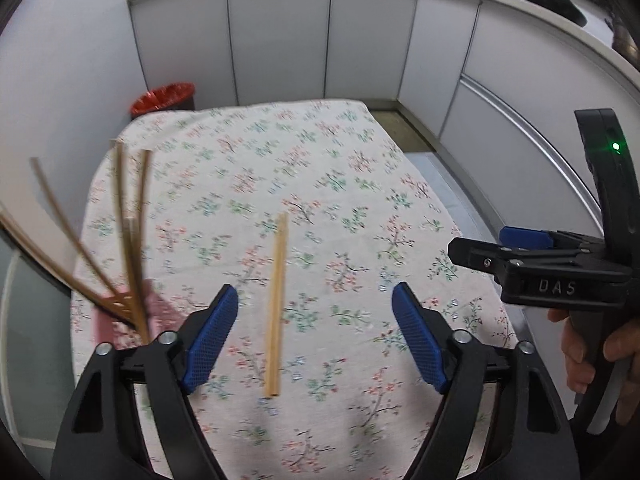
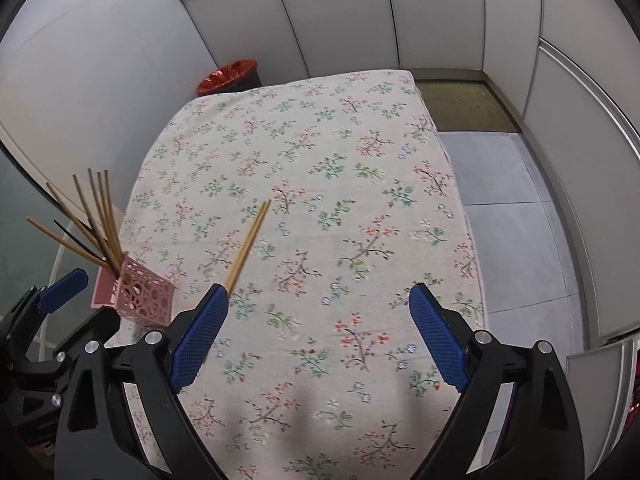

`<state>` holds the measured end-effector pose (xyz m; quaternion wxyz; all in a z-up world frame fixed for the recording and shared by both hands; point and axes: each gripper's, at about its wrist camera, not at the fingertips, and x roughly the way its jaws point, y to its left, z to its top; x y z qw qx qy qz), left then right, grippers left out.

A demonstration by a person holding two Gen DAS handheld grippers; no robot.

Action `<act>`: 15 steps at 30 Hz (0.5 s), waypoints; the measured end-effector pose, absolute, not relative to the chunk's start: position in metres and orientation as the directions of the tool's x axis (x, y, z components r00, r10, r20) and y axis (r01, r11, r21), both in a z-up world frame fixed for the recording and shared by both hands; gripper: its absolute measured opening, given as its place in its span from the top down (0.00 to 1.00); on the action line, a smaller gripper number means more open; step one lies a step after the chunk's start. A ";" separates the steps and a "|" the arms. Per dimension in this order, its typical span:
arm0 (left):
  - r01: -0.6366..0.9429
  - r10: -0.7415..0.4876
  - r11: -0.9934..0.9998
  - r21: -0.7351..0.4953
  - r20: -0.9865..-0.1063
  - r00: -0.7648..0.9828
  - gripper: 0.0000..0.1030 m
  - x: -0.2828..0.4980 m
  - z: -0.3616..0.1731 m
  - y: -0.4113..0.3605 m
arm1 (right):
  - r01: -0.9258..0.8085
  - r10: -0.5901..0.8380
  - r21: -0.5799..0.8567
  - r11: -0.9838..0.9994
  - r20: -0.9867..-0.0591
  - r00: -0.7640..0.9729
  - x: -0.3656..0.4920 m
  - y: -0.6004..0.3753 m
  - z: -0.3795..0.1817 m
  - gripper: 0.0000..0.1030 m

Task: Organize utensils
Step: 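Move both open tools back toward the last wooden chopsticks, then close the left tool on a wooden chopstick while the right tool grasps the last one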

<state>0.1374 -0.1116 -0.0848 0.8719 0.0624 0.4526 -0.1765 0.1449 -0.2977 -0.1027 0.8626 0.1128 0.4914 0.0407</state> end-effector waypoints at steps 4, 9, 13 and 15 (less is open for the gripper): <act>0.356 -0.238 0.932 -0.066 -0.853 0.464 0.57 0.164 -0.104 -0.128 | 0.067 0.181 0.241 0.968 -0.858 0.481 0.149 -0.313 -0.114 0.13; 0.302 -0.172 0.952 -0.045 -0.896 0.409 0.79 0.211 -0.142 -0.137 | 0.065 0.204 0.255 0.965 -0.879 0.431 0.164 -0.318 -0.131 0.13; 0.245 -0.119 0.969 -0.019 -0.909 0.400 0.90 0.248 -0.173 -0.133 | 0.074 0.207 0.257 0.963 -0.892 0.402 0.178 -0.320 -0.143 0.13; 0.219 -0.126 0.975 -0.042 -0.915 0.383 0.92 0.265 -0.187 -0.129 | 0.076 0.203 0.252 0.965 -0.897 0.393 0.184 -0.319 -0.148 0.13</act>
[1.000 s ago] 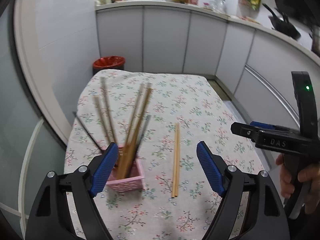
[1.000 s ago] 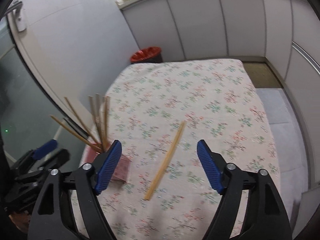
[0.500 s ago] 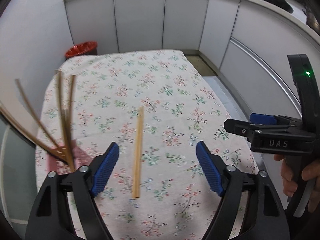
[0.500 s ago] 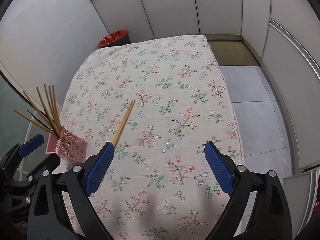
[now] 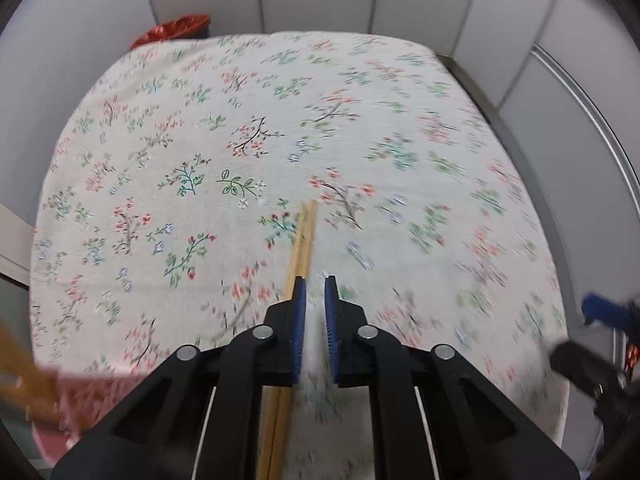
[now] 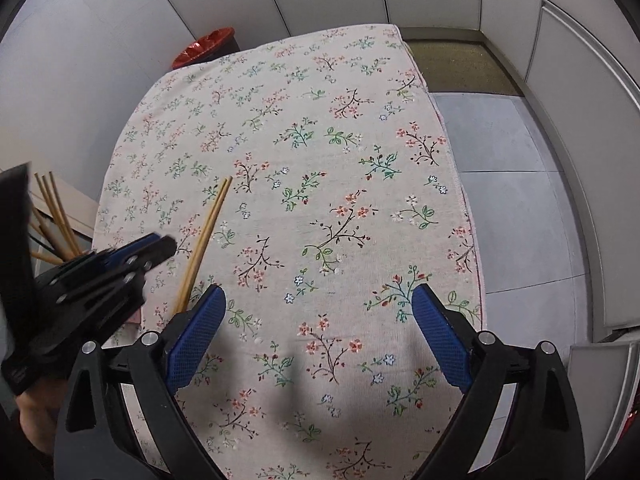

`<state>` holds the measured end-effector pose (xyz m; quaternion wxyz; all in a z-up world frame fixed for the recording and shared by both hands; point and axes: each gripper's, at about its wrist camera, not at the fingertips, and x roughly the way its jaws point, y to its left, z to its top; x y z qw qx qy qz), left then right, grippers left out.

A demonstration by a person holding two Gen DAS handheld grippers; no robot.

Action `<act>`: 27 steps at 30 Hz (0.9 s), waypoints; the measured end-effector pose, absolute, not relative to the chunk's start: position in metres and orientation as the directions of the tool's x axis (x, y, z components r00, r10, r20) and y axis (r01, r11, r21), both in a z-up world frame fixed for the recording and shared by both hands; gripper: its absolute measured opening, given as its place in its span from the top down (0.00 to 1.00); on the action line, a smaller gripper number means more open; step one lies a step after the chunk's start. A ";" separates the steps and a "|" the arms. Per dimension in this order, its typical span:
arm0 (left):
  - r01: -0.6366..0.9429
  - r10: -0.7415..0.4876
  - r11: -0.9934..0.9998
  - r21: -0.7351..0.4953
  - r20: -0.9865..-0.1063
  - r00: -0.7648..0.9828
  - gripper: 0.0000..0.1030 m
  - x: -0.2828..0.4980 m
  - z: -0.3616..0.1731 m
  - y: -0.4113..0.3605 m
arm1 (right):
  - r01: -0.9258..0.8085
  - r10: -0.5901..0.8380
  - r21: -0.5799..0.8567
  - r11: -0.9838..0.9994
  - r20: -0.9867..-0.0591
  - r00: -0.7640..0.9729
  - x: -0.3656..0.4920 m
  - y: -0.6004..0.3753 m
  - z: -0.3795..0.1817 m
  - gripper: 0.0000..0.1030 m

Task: Organize utensils
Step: 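Close the left tool on a wooden chopstick while the right tool grasps the last one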

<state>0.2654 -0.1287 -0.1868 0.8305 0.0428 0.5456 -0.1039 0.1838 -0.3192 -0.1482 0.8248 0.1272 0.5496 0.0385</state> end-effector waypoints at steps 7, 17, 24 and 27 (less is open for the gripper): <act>0.197 -0.122 0.979 -0.057 -0.933 0.338 0.95 0.295 -0.213 -0.124 | 0.086 0.210 0.254 0.963 -0.914 0.347 0.203 -0.322 -0.169 0.13; 0.238 -0.059 0.971 0.024 -0.941 0.333 0.91 0.304 -0.223 -0.132 | 0.092 0.239 0.287 0.954 -0.906 0.349 0.216 -0.324 -0.172 0.13; 0.228 -0.055 0.973 0.030 -0.932 0.359 0.95 0.280 -0.207 -0.125 | 0.107 0.241 0.293 0.950 -0.906 0.347 0.218 -0.324 -0.175 0.13; 0.257 -0.067 0.966 0.040 -0.916 0.396 0.95 0.249 -0.180 -0.121 | 0.114 0.283 0.338 0.934 -0.896 0.342 0.223 -0.322 -0.177 0.18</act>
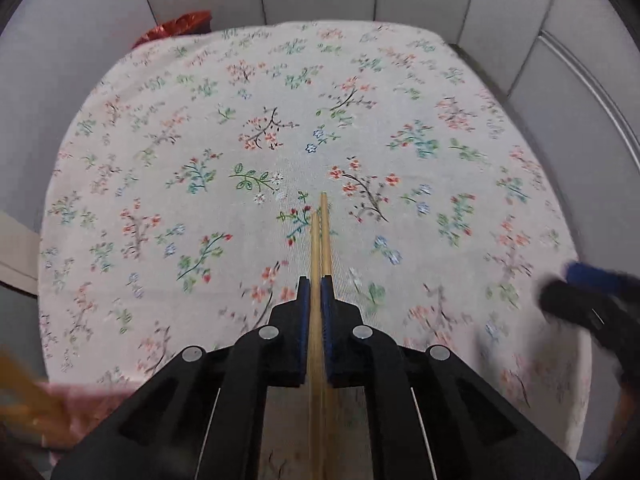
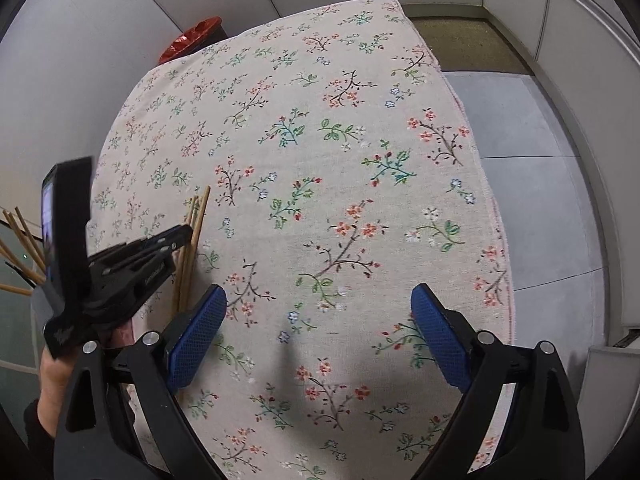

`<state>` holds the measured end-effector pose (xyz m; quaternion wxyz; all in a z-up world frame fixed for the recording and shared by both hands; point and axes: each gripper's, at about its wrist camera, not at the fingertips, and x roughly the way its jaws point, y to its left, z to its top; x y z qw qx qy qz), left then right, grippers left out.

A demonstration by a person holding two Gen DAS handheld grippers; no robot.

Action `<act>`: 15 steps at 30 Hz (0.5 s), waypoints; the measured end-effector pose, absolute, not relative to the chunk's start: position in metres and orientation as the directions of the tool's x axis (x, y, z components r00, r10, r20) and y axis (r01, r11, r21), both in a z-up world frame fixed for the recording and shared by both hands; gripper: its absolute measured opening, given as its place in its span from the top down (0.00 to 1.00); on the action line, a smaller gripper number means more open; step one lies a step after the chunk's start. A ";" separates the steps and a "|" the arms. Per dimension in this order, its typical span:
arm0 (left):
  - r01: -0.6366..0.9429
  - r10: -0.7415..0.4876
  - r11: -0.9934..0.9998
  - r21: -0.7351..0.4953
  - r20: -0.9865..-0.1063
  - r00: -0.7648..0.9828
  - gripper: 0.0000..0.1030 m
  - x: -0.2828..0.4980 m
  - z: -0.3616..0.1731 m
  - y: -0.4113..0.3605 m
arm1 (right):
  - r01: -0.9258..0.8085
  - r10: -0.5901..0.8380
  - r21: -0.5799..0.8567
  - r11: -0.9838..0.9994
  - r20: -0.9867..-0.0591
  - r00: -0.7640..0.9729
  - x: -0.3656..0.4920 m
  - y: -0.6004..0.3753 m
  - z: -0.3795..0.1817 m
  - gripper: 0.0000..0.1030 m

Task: Organize utensils
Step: 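Close the left tool on a wooden chopstick while the right tool grasps the last one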

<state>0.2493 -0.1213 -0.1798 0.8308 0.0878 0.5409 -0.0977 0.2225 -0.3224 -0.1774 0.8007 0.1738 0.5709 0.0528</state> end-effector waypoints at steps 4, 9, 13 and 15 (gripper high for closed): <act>0.284 -0.103 0.958 0.030 -0.892 0.440 0.95 0.207 -0.142 -0.106 | 0.119 0.332 0.389 0.914 -0.882 0.336 0.233 -0.313 -0.180 0.30; 0.292 -0.131 0.956 0.041 -0.827 0.546 0.95 0.160 -0.098 -0.092 | 0.059 0.372 0.410 0.910 -0.873 0.316 0.253 -0.276 -0.184 0.45; 0.268 -0.146 0.963 0.023 -0.790 0.596 0.95 0.143 -0.079 -0.073 | 0.022 0.395 0.420 0.907 -0.870 0.295 0.267 -0.247 -0.189 0.53; 0.255 -0.143 0.967 0.024 -0.776 0.614 0.95 0.137 -0.073 -0.063 | 0.002 0.400 0.419 0.908 -0.870 0.288 0.273 -0.235 -0.191 0.55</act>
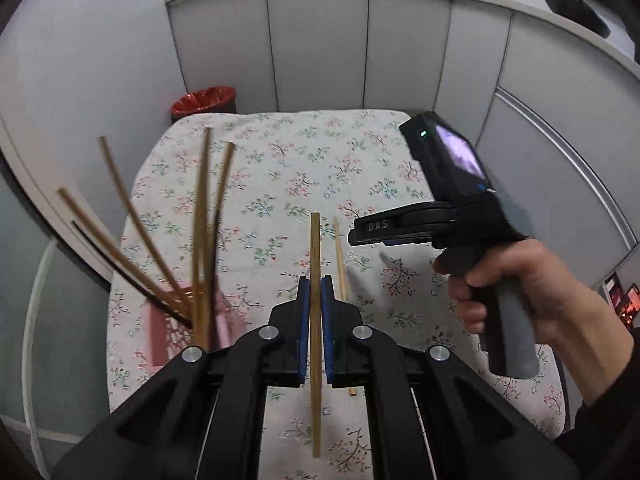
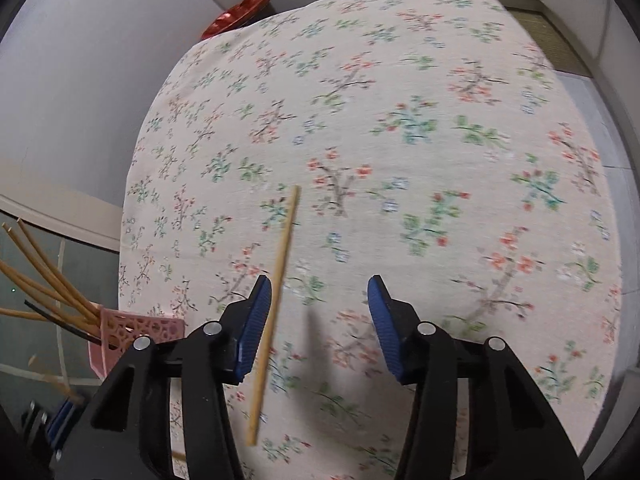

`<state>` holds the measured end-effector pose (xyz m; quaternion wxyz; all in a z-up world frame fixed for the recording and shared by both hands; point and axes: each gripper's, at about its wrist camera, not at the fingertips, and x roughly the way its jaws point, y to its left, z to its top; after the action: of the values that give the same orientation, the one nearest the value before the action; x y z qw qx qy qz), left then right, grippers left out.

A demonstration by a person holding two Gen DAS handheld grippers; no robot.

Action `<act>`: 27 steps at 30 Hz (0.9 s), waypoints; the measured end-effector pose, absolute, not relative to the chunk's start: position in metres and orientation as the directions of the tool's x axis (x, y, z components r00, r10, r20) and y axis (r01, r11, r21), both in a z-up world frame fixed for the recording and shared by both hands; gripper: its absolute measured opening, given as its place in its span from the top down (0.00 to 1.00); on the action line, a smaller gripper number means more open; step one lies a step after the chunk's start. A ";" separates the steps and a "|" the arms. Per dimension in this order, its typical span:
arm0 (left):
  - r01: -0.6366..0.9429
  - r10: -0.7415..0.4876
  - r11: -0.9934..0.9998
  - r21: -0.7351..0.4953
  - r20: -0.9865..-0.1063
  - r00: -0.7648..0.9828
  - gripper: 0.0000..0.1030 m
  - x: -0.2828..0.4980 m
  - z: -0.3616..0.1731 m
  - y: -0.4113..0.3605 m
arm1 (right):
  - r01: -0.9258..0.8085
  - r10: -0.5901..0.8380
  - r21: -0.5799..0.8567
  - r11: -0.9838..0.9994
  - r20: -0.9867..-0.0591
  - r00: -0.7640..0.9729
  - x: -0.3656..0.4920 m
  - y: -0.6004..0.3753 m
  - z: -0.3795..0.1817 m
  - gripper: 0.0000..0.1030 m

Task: Organize utensils
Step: 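Close the left tool on a wooden chopstick while the right tool grasps the last one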

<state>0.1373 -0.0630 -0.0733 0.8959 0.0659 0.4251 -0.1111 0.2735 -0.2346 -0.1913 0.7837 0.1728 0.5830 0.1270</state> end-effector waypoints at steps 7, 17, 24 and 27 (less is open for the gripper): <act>0.257 -0.154 0.966 0.020 -0.756 0.636 0.94 0.126 -0.066 -0.049 | -0.058 0.365 0.363 0.930 -0.891 0.272 0.299 -0.200 -0.204 0.56; 0.247 -0.147 0.969 0.023 -0.746 0.649 0.94 0.125 -0.064 -0.044 | -0.104 0.230 0.209 0.972 -0.936 0.266 0.315 -0.172 -0.222 0.57; 0.251 -0.143 0.968 0.031 -0.750 0.646 0.94 0.127 -0.068 -0.052 | -0.136 0.117 0.079 0.988 -0.947 0.301 0.312 -0.166 -0.223 0.85; 0.249 -0.142 0.968 0.032 -0.750 0.646 0.94 0.131 -0.070 -0.050 | -0.136 0.141 0.104 0.985 -0.945 0.295 0.310 -0.172 -0.222 0.91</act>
<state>0.1308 -0.0503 -0.0699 0.9049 0.0661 0.4063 -0.1082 0.3103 -0.1717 -0.2221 0.8046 0.0020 0.5876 0.0859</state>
